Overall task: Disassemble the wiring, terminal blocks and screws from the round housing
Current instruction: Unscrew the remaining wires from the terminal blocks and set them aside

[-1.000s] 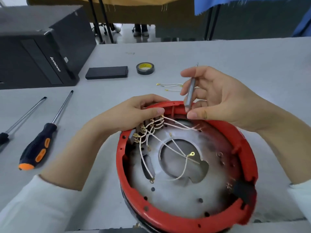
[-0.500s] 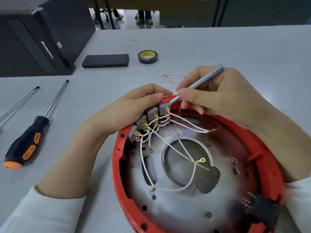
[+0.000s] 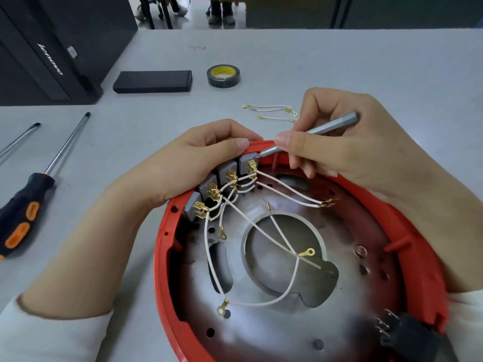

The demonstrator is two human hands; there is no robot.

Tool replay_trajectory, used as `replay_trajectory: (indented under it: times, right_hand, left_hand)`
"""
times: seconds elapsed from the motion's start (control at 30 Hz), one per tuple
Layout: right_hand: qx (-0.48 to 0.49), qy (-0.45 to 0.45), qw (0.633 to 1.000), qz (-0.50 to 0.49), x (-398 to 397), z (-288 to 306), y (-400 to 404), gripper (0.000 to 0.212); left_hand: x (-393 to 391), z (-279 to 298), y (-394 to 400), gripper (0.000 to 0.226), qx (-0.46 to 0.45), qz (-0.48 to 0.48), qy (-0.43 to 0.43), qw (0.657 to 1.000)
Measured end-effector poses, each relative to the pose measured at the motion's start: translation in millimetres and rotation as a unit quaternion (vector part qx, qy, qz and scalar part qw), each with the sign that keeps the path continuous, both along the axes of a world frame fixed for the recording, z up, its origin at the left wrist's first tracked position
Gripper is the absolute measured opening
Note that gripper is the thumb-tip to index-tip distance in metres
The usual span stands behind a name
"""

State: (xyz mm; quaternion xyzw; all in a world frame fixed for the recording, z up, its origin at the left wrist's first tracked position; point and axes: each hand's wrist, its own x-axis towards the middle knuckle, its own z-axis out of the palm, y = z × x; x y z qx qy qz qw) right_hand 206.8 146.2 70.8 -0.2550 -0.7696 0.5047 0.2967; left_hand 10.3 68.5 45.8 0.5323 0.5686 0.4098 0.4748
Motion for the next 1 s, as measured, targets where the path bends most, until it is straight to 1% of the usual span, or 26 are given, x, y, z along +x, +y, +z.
replay_trajectory:
  times: [0.3,1.0]
  right_hand:
    - [0.003,-0.004,1.000,-0.004,-2.5,0.6,-2.4,0.030]
    - [0.008,-0.003,1.000,-0.006,-3.1,-2.6,-0.8,0.032]
  left_hand:
    - [1.3,1.5,-1.3,0.019,-0.005,0.003,-0.008,1.000]
    - [1.5,2.6,-1.9,0.020,0.003,-0.001,0.019,1.000]
